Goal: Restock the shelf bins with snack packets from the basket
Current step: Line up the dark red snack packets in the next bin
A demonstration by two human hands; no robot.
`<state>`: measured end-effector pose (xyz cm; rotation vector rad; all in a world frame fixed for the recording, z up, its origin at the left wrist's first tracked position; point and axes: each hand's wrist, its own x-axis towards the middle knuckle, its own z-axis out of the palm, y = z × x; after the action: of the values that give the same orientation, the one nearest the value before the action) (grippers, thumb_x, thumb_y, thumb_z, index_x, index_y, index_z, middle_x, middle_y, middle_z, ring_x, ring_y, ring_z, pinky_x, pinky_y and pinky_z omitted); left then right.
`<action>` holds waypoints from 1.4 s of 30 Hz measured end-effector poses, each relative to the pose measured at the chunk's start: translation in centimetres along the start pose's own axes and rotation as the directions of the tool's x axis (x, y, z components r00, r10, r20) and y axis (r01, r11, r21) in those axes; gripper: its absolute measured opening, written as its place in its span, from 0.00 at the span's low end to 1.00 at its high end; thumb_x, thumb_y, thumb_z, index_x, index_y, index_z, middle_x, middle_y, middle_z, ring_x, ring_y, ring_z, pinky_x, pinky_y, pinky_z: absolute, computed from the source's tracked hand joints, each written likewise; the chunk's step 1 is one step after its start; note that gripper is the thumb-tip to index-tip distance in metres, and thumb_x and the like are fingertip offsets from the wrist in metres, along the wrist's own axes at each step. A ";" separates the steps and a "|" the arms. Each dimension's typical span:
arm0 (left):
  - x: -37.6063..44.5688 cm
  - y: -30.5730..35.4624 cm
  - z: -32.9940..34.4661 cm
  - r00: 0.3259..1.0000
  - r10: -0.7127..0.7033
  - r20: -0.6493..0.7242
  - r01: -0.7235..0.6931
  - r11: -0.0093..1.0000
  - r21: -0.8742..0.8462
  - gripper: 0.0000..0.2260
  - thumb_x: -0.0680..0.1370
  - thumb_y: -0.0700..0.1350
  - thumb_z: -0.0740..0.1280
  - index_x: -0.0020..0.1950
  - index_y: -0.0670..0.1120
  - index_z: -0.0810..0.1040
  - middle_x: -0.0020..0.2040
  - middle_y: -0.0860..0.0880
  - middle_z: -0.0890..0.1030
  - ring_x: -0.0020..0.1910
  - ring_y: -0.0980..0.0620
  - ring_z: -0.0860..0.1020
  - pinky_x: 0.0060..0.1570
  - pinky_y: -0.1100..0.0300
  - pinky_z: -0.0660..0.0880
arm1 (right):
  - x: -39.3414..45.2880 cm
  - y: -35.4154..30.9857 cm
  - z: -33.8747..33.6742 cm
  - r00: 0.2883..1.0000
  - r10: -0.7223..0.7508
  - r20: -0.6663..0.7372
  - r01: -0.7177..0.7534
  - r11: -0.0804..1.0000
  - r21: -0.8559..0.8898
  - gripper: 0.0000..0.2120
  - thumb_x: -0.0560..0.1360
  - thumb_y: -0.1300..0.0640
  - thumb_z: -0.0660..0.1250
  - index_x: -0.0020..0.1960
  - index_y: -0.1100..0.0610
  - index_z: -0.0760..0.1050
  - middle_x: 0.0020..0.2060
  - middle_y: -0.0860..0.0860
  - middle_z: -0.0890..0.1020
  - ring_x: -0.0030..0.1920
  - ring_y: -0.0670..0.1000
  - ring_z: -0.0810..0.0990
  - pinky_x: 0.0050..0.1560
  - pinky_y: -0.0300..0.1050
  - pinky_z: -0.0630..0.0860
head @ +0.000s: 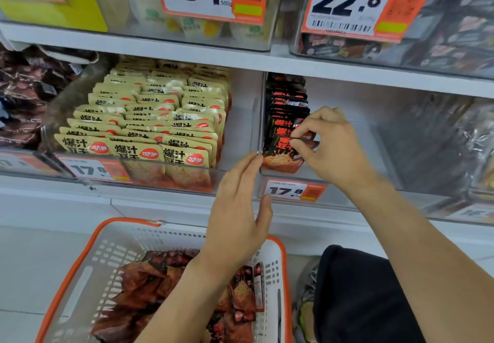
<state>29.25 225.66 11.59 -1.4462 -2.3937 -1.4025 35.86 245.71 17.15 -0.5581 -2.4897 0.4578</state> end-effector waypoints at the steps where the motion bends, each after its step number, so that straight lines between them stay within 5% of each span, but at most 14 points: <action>1: 0.0 0.0 0.1 1.000 -0.005 -0.004 0.005 1.000 -0.001 0.27 0.80 0.44 0.64 0.78 0.45 0.63 0.76 0.51 0.65 0.75 0.60 0.59 0.74 0.68 0.54 | 0.1 0.0 0.2 1.000 0.005 -0.001 -0.005 1.000 -0.013 0.05 0.71 0.59 0.77 0.45 0.54 0.83 0.44 0.49 0.77 0.52 0.52 0.73 0.55 0.42 0.69; 17: -1.2 0.3 0.1 0.998 0.062 -0.006 -0.062 0.998 0.031 0.26 0.80 0.42 0.63 0.78 0.44 0.63 0.78 0.49 0.62 0.77 0.53 0.61 0.75 0.61 0.59 | -0.1 -0.9 -0.2 0.996 -0.020 -0.091 0.014 0.998 -0.063 0.10 0.71 0.60 0.76 0.52 0.56 0.82 0.47 0.48 0.75 0.55 0.54 0.73 0.55 0.31 0.61; 22: -6.4 -2.8 1.2 0.999 0.021 -0.046 -0.025 0.997 -0.076 0.13 0.79 0.42 0.61 0.63 0.47 0.75 0.66 0.52 0.72 0.65 0.53 0.72 0.61 0.60 0.72 | -2.7 -5.4 -1.4 0.932 -0.193 -0.307 0.214 0.976 0.034 0.04 0.75 0.64 0.71 0.50 0.60 0.81 0.47 0.54 0.79 0.50 0.53 0.76 0.49 0.44 0.73; 24: -8.9 -6.1 2.2 0.992 -0.117 0.043 0.120 0.991 -0.062 0.11 0.80 0.42 0.61 0.61 0.49 0.75 0.60 0.55 0.73 0.55 0.58 0.75 0.51 0.62 0.73 | -4.9 -7.3 0.0 0.941 -0.264 -0.211 0.294 0.947 0.126 0.03 0.76 0.64 0.69 0.49 0.61 0.81 0.46 0.54 0.79 0.47 0.54 0.78 0.47 0.47 0.76; 26: -11.7 -9.9 3.6 0.938 -0.314 0.146 0.314 0.949 0.028 0.10 0.80 0.41 0.63 0.59 0.49 0.76 0.55 0.55 0.74 0.48 0.57 0.75 0.47 0.62 0.72 | -7.3 -8.4 2.8 0.955 -0.284 0.086 0.265 0.946 0.185 0.05 0.77 0.59 0.68 0.52 0.58 0.79 0.48 0.52 0.78 0.47 0.53 0.79 0.47 0.50 0.77; 27: -13.3 -11.8 4.3 0.881 -0.424 0.208 0.415 0.906 0.085 0.09 0.79 0.41 0.63 0.58 0.49 0.77 0.53 0.55 0.75 0.49 0.54 0.76 0.47 0.61 0.72 | -8.6 -8.5 4.7 0.919 -0.253 0.303 0.211 0.964 0.164 0.07 0.78 0.56 0.67 0.55 0.55 0.78 0.50 0.50 0.78 0.49 0.52 0.79 0.49 0.50 0.77; 29: -16.9 -15.1 5.2 0.738 -0.585 0.336 0.536 0.811 0.233 0.09 0.77 0.46 0.62 0.55 0.47 0.77 0.49 0.53 0.76 0.52 0.50 0.77 0.47 0.57 0.72 | -11.2 -8.0 9.0 0.734 -0.117 0.669 0.099 0.993 0.065 0.11 0.79 0.52 0.65 0.61 0.51 0.75 0.56 0.48 0.77 0.56 0.52 0.77 0.54 0.50 0.75; 33: -23.3 -18.6 6.3 0.368 -0.762 0.533 0.535 0.642 0.549 0.10 0.77 0.49 0.63 0.56 0.46 0.72 0.53 0.47 0.76 0.57 0.43 0.76 0.53 0.51 0.73 | -16.9 -5.6 17.1 0.428 0.100 0.898 -0.065 0.995 -0.080 0.16 0.77 0.67 0.63 0.63 0.54 0.75 0.58 0.54 0.77 0.54 0.57 0.76 0.49 0.51 0.74; 35: -24.9 -18.5 6.8 0.327 -0.774 0.542 0.492 0.629 0.602 0.09 0.78 0.49 0.62 0.55 0.47 0.73 0.54 0.48 0.78 0.57 0.44 0.77 0.54 0.52 0.71 | -19.7 -4.4 20.2 0.314 0.194 0.929 -0.154 0.976 -0.152 0.16 0.75 0.68 0.63 0.60 0.56 0.75 0.56 0.56 0.78 0.49 0.56 0.76 0.45 0.49 0.73; 39: -25.9 -18.7 8.1 0.345 -0.728 0.592 0.407 0.684 0.605 0.14 0.77 0.49 0.63 0.61 0.47 0.73 0.59 0.47 0.78 0.62 0.44 0.74 0.63 0.51 0.65 | -25.6 -3.3 24.3 0.241 0.419 0.875 -0.519 0.818 -0.249 0.11 0.77 0.63 0.64 0.58 0.58 0.75 0.52 0.55 0.79 0.52 0.56 0.78 0.50 0.47 0.74; 42: -26.1 -19.3 8.2 0.290 -0.717 0.634 0.437 0.688 0.579 0.21 0.77 0.48 0.64 0.69 0.47 0.69 0.64 0.46 0.74 0.67 0.44 0.70 0.68 0.50 0.61 | -29.7 -3.8 26.4 0.136 0.444 0.886 -0.609 0.742 -0.278 0.11 0.77 0.57 0.67 0.59 0.58 0.75 0.47 0.53 0.78 0.47 0.51 0.75 0.46 0.43 0.69</action>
<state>33.74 209.73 -17.48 -1.3459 -3.8442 -0.1141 42.42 222.98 -15.00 -1.5109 -3.1363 1.6811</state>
